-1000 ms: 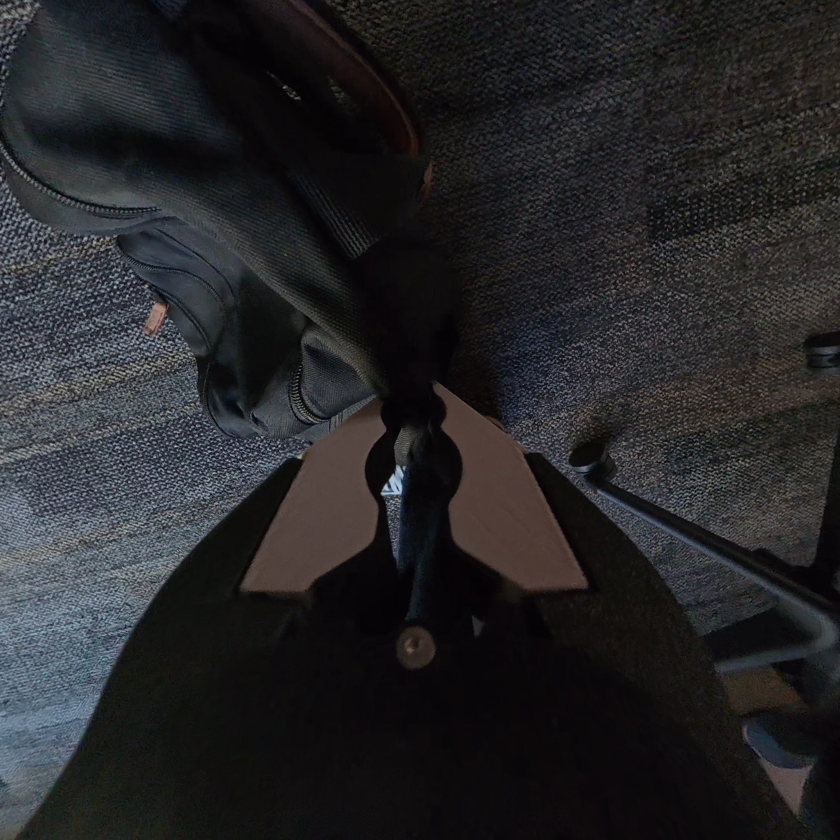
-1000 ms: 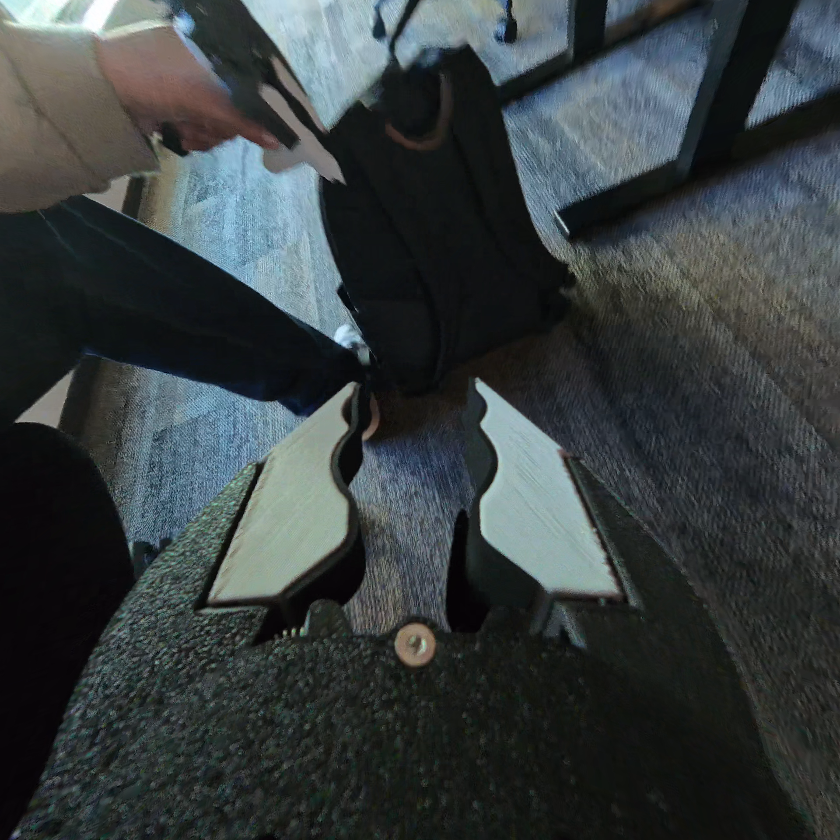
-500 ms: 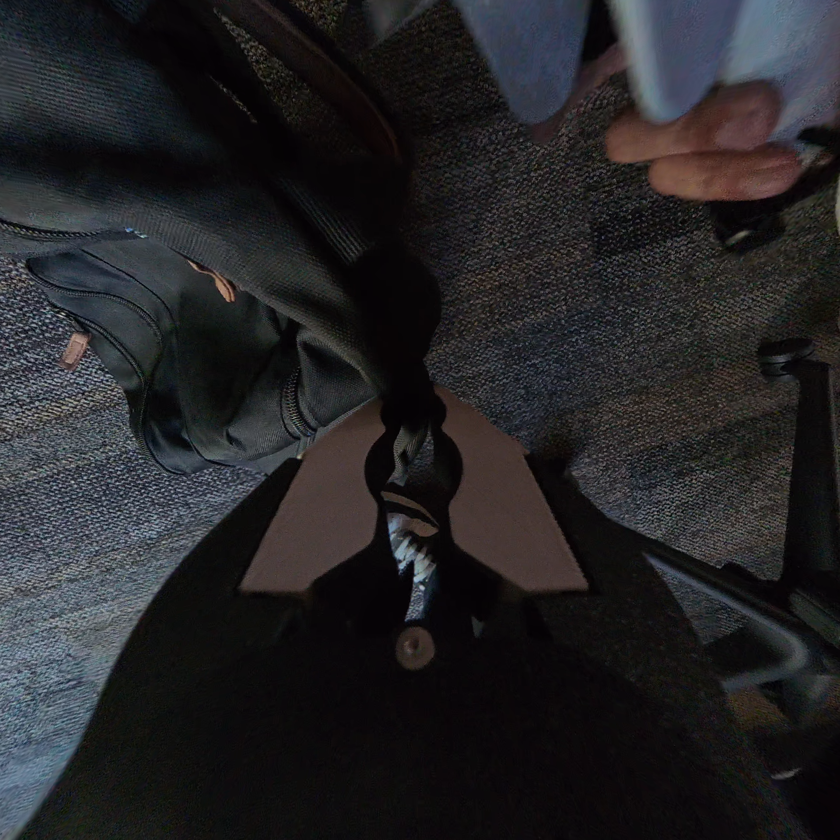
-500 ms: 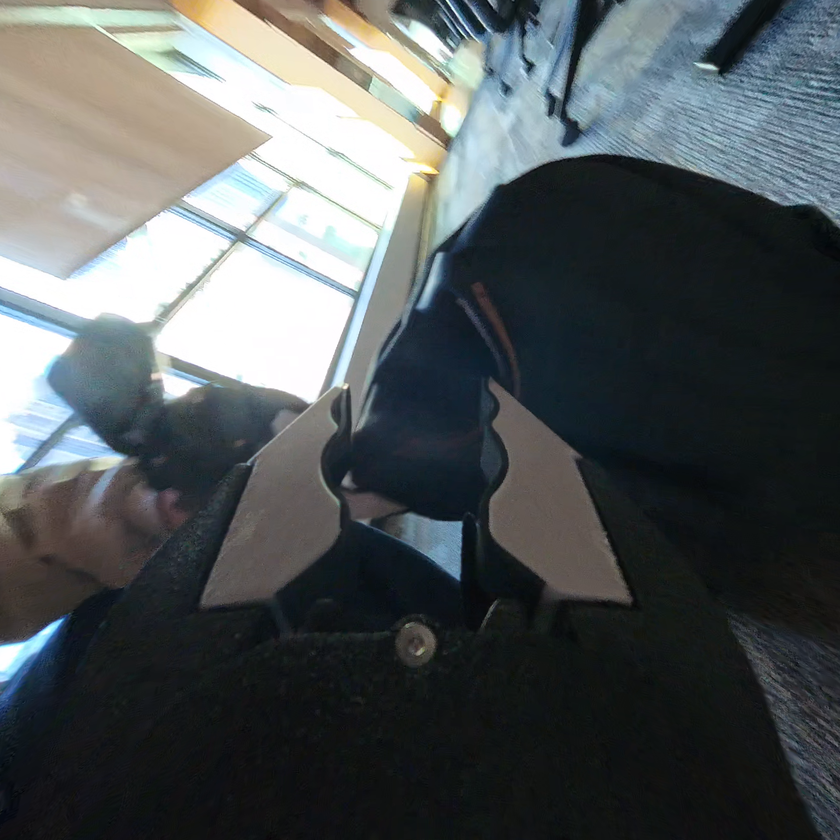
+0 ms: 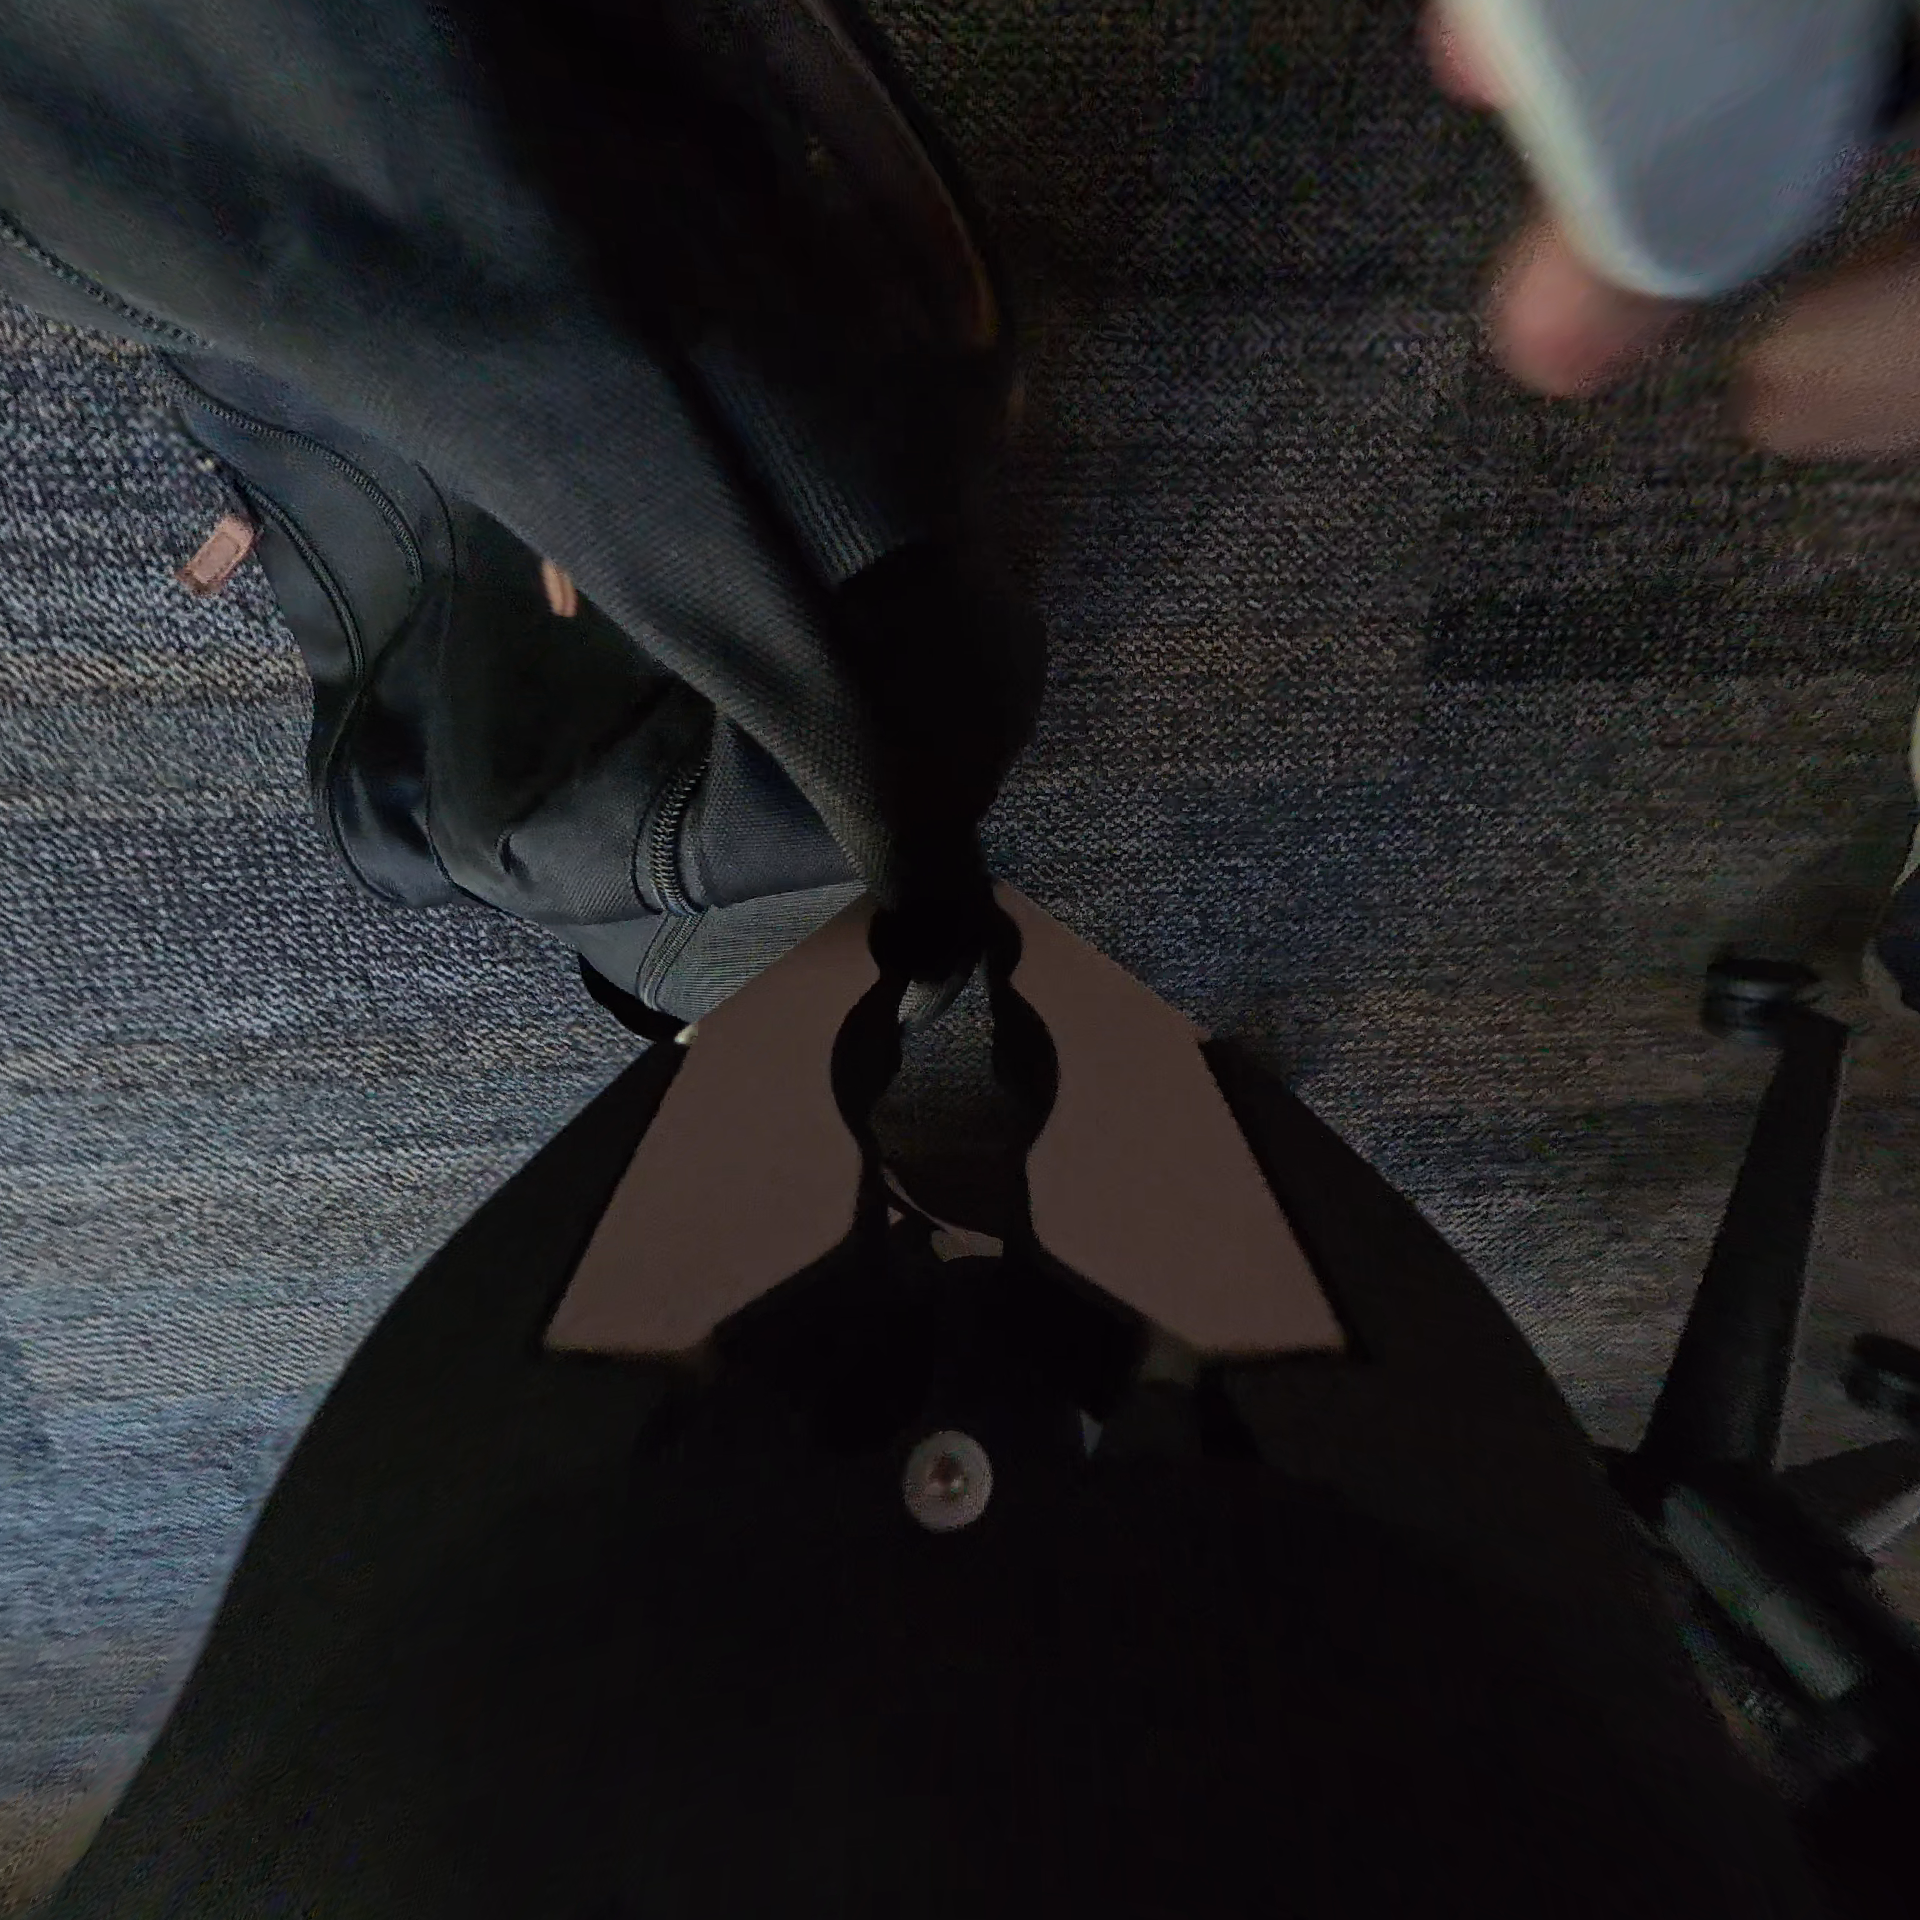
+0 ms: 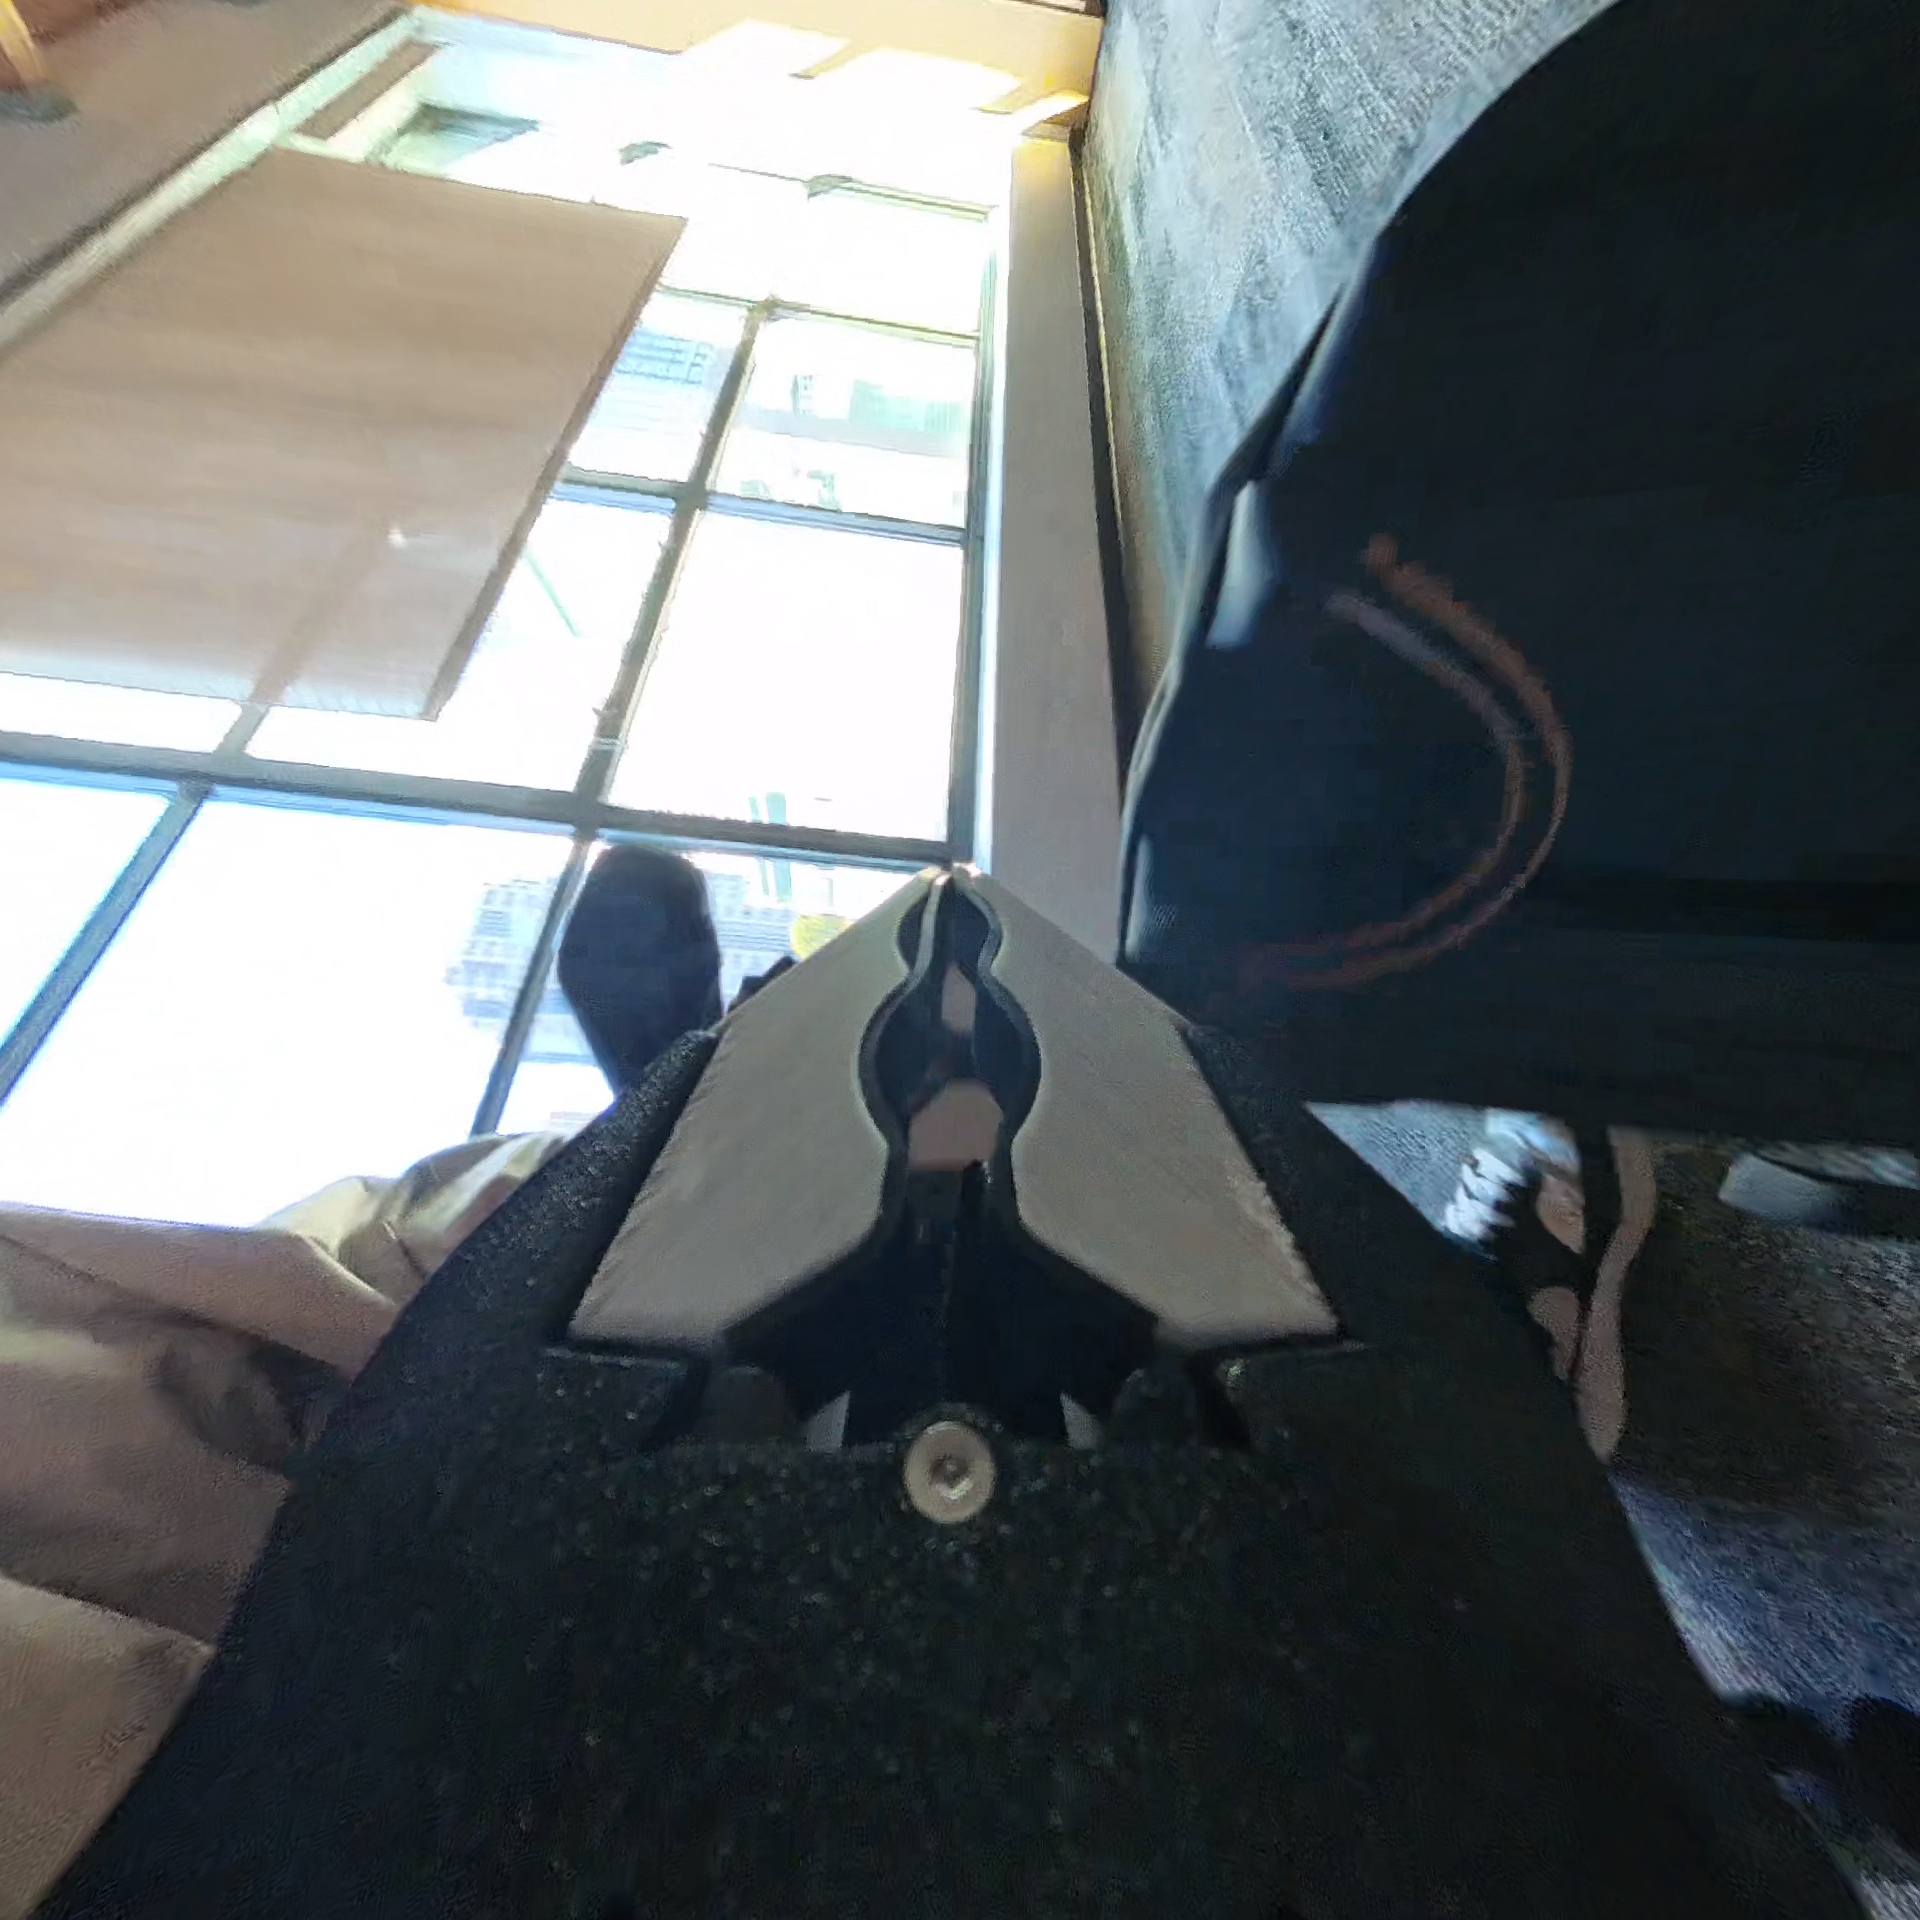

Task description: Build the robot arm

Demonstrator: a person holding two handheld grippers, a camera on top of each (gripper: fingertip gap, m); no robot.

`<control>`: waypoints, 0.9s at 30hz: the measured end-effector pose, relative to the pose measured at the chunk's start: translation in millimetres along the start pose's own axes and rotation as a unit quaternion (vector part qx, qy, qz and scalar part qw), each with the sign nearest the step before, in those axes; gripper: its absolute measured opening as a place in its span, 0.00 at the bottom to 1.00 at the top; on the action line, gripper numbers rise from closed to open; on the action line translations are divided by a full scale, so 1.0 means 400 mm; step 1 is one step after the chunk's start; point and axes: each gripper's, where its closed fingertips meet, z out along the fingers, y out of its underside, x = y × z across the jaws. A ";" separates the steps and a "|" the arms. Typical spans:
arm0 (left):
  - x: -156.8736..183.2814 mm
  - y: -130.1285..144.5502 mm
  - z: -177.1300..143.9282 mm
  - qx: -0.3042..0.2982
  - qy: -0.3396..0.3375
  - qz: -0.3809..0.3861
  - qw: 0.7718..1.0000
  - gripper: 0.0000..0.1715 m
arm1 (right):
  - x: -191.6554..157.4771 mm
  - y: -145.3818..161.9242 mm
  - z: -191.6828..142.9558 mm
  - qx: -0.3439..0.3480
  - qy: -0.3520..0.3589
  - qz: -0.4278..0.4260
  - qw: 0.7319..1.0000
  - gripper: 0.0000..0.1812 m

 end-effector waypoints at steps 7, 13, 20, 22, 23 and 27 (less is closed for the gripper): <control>0.022 -0.004 0.013 0.030 -0.007 -0.031 0.999 0.04 | 0.167 -0.074 -0.055 0.025 0.165 0.013 0.986 0.24; 0.003 0.000 0.008 0.033 -0.024 -0.076 0.996 0.04 | 0.304 -0.070 0.022 -0.006 0.218 0.038 0.975 0.28; -0.010 0.016 0.004 0.025 -0.013 -0.092 0.995 0.05 | 0.262 -0.050 0.080 -0.057 0.154 0.058 0.985 0.08; -0.017 0.016 -0.001 0.018 -0.008 -0.103 0.994 0.05 | 0.220 -0.063 0.079 -0.050 0.118 0.061 0.990 0.01; -0.021 0.016 -0.006 0.014 0.000 -0.124 0.992 0.06 | 0.173 -0.070 0.070 -0.037 0.079 0.070 0.994 0.01; -0.029 -0.011 -0.077 0.038 0.059 -0.188 0.980 0.19 | -0.039 -0.032 -0.009 -0.026 -0.022 0.091 0.995 0.01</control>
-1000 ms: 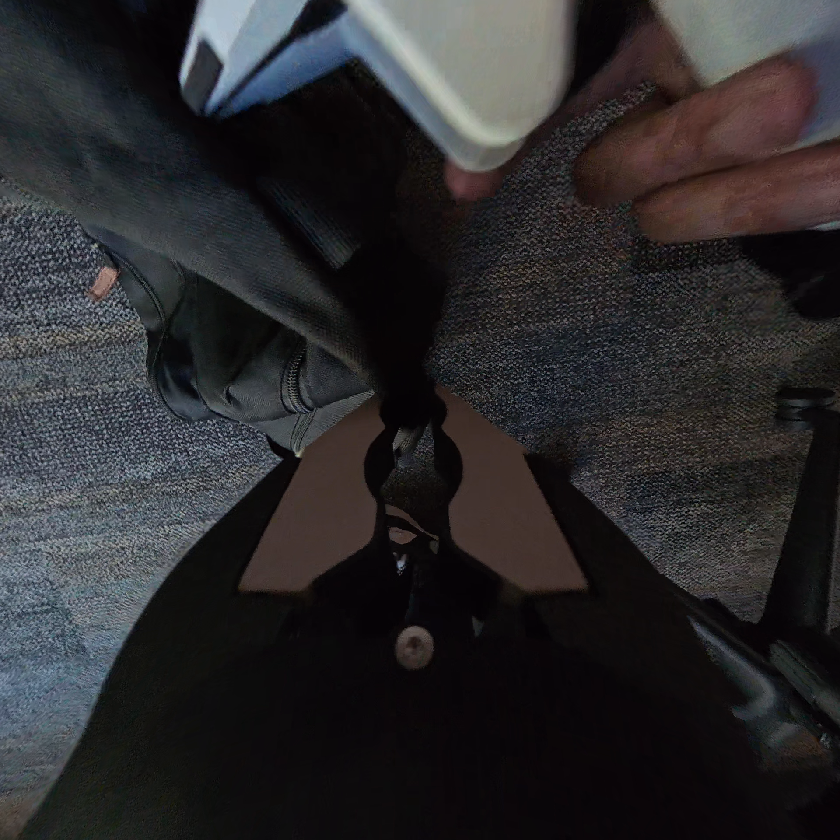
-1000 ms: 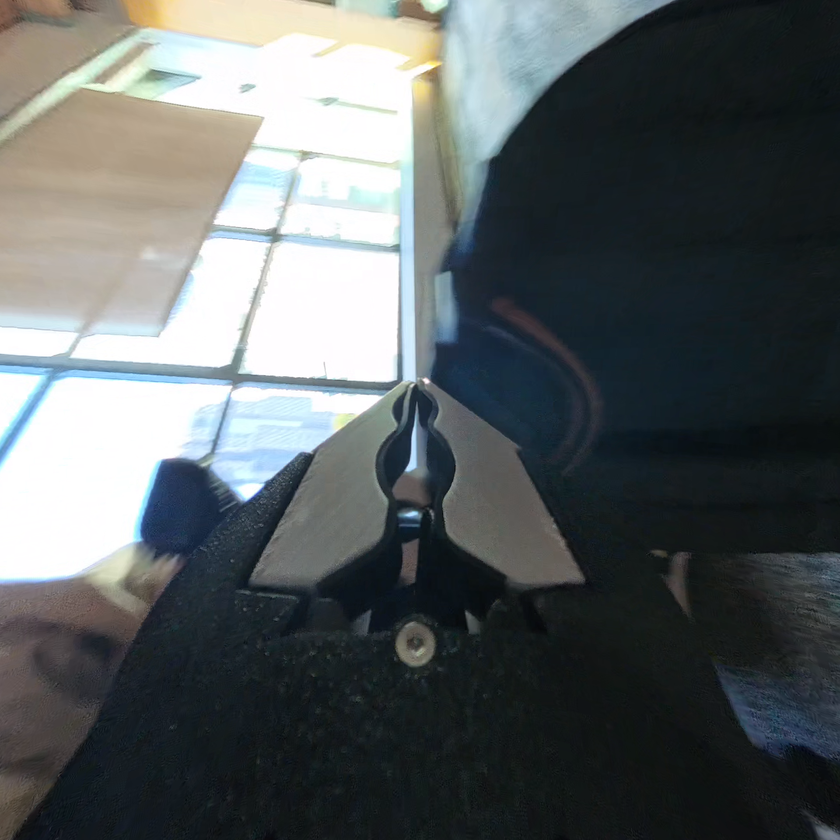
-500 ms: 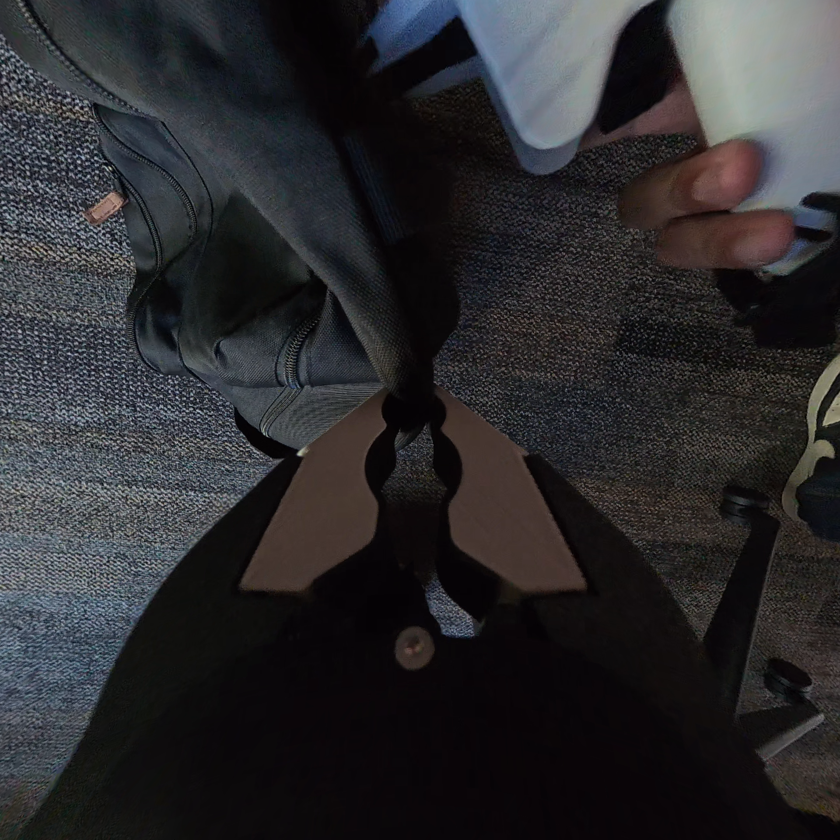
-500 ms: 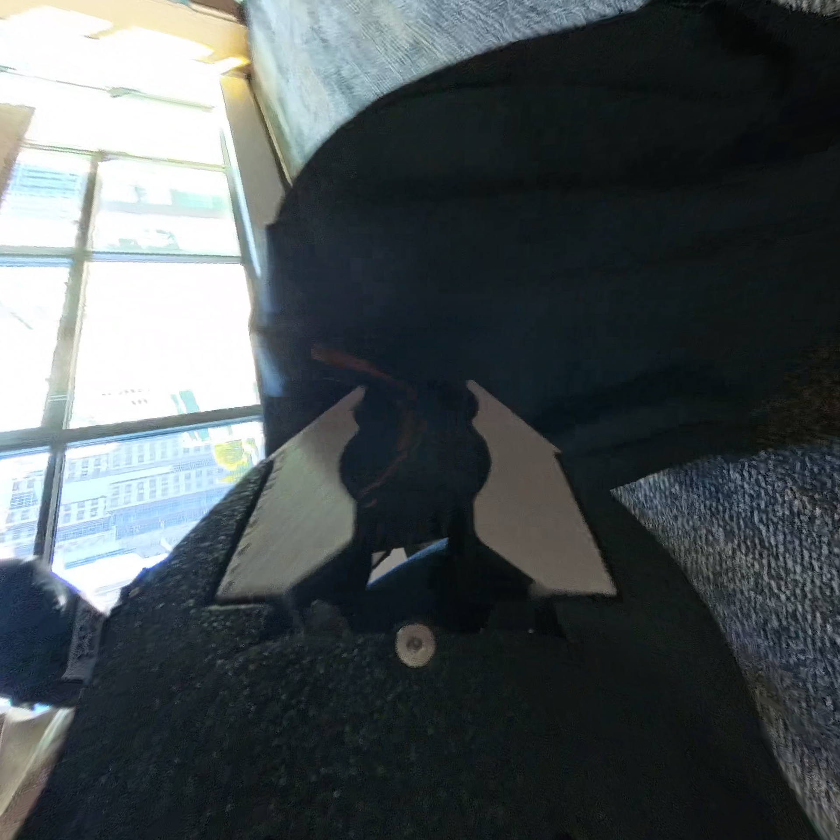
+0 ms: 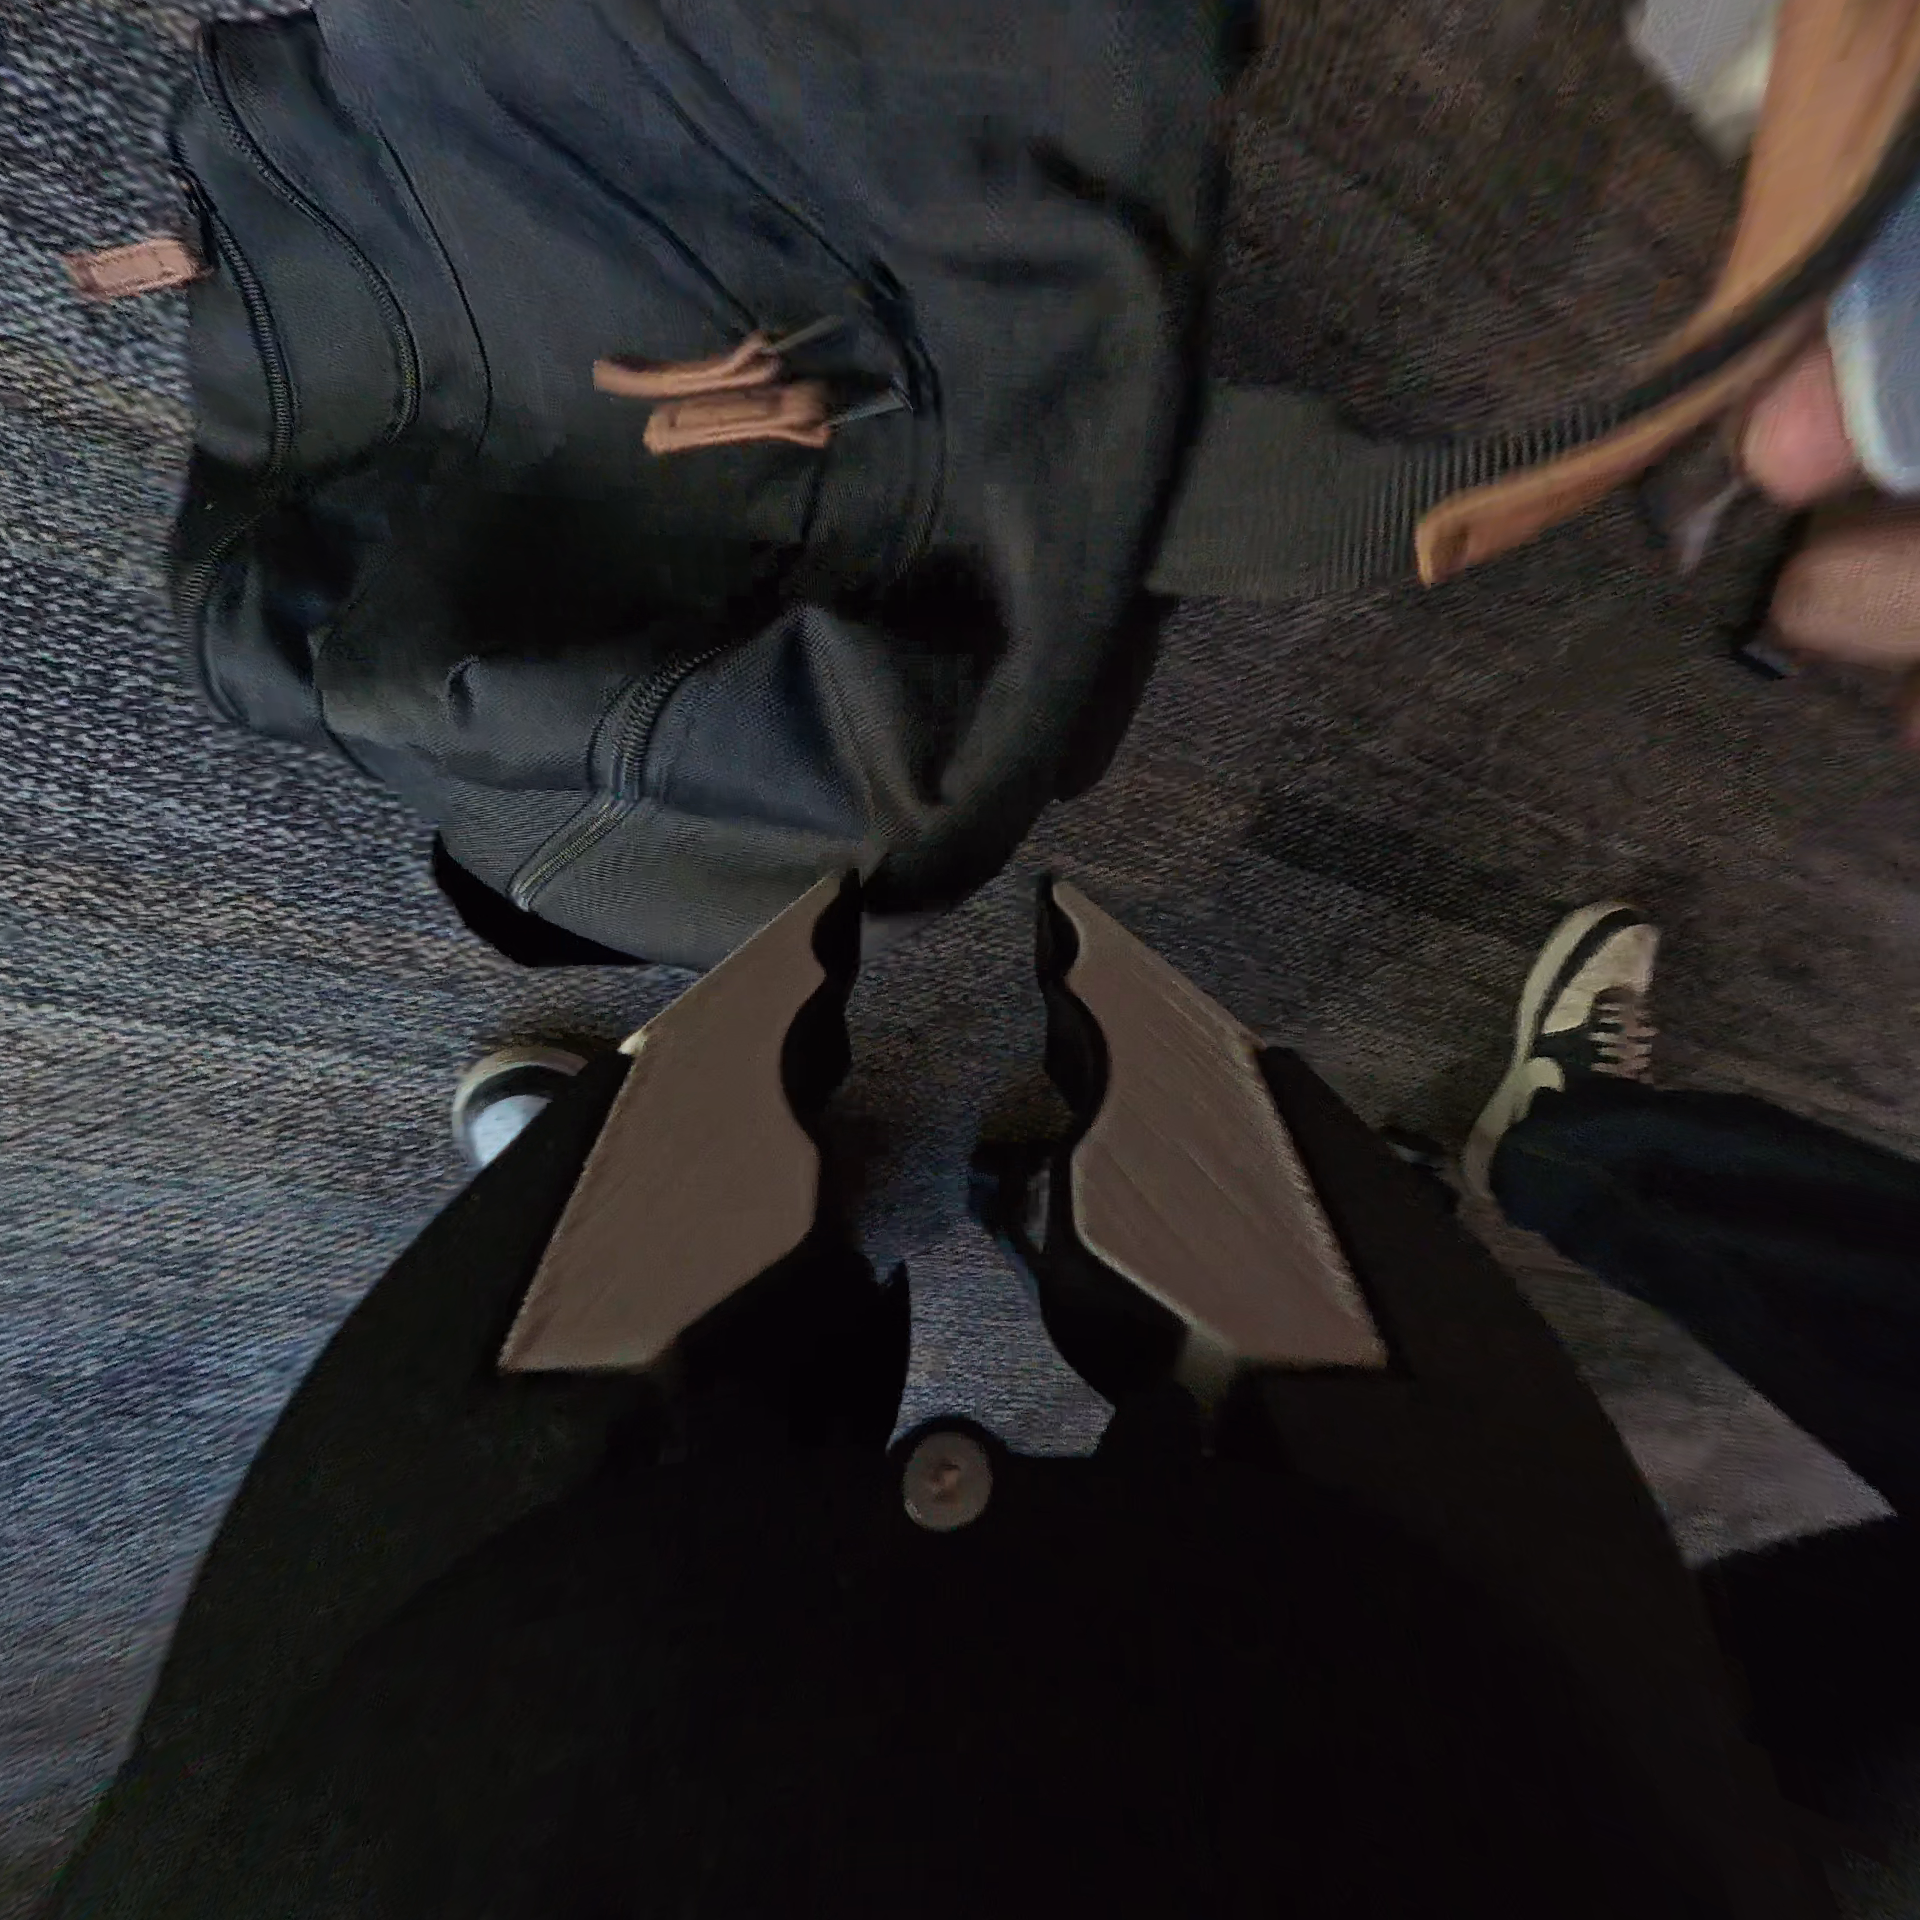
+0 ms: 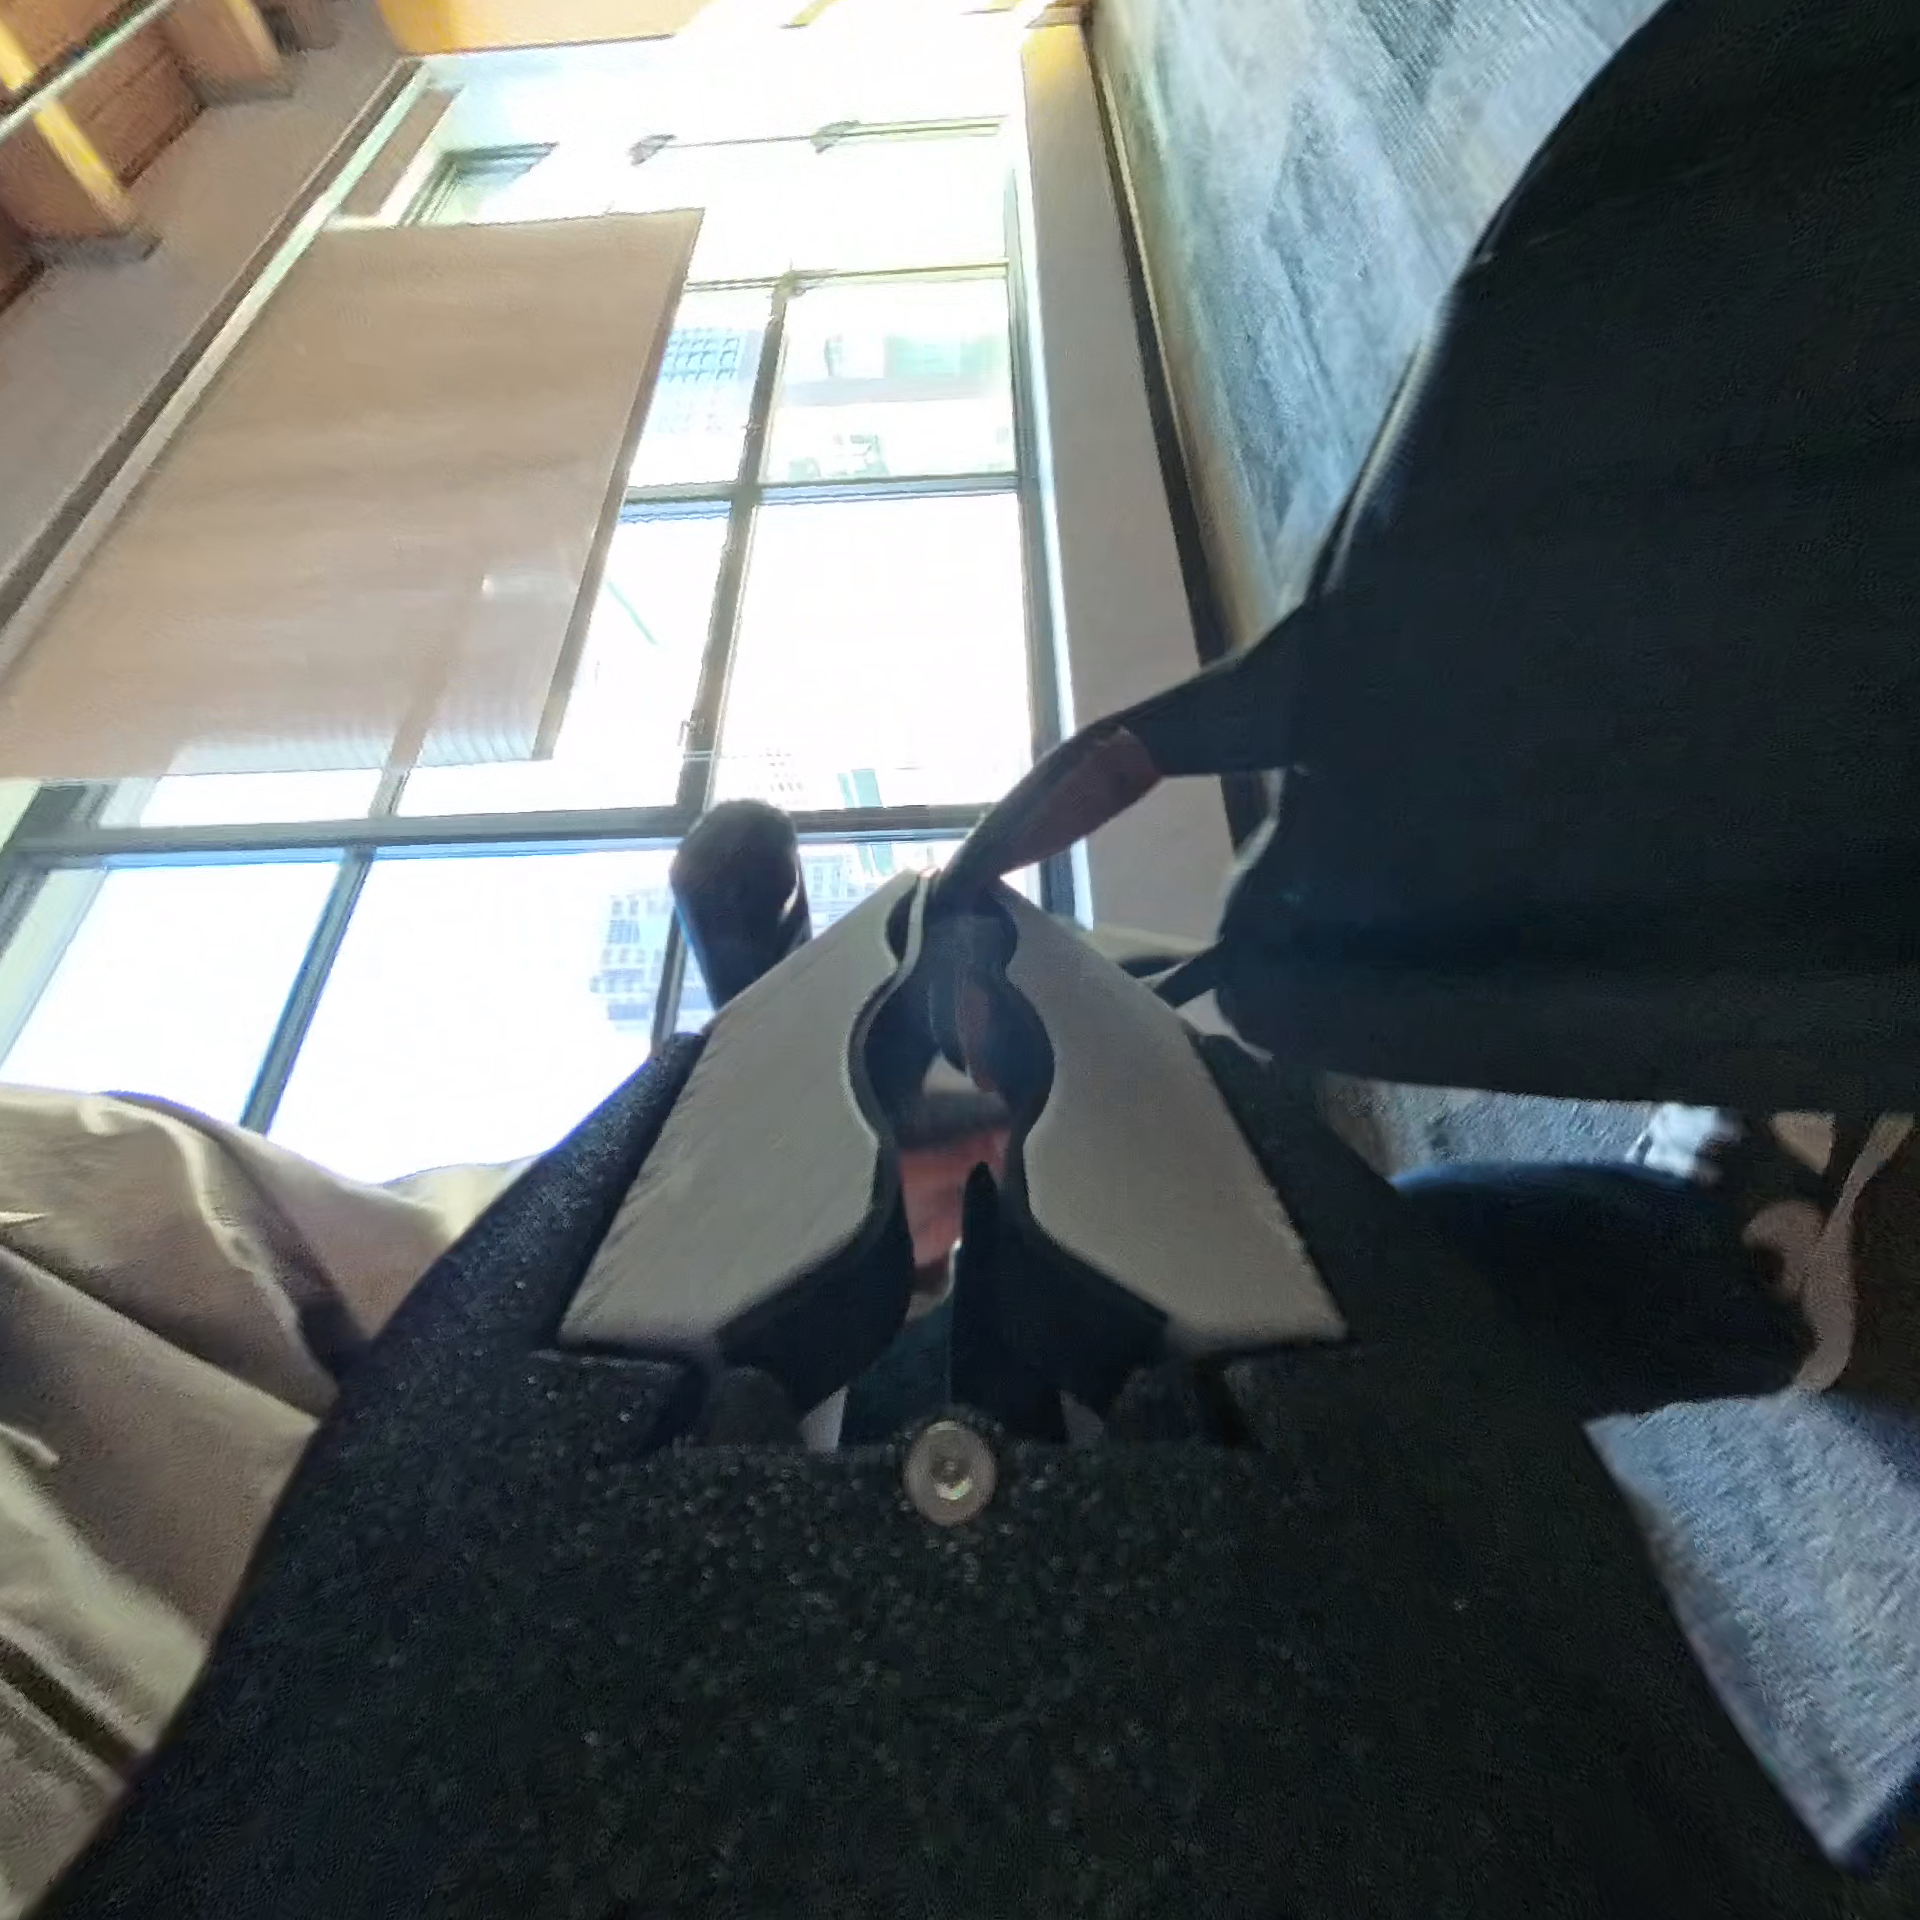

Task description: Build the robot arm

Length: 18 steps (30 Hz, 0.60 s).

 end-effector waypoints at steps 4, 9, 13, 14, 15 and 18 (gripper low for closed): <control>0.041 0.012 -0.141 0.026 0.072 -0.057 0.995 0.24 | -0.016 0.053 -0.130 0.067 0.019 0.062 0.996 0.00; 0.067 0.127 -0.336 -0.003 0.082 -0.064 0.995 0.20 | -0.040 0.120 -0.292 0.101 0.073 0.071 0.990 0.01; 0.045 0.188 -0.459 -0.022 0.039 -0.049 0.998 0.20 | -0.079 0.171 -0.426 0.117 0.135 0.067 0.982 0.01; 0.035 0.200 -0.480 -0.026 0.027 -0.050 0.998 0.20 | -0.089 0.186 -0.457 0.122 0.148 0.069 0.979 0.00; 0.027 0.208 -0.496 -0.030 0.017 -0.050 0.998 0.20 | -0.097 0.203 -0.486 0.124 0.164 0.071 0.976 0.01; 0.019 0.222 -0.526 -0.038 0.000 -0.052 0.998 0.20 | -0.112 0.248 -0.575 0.138 0.207 0.081 0.965 0.00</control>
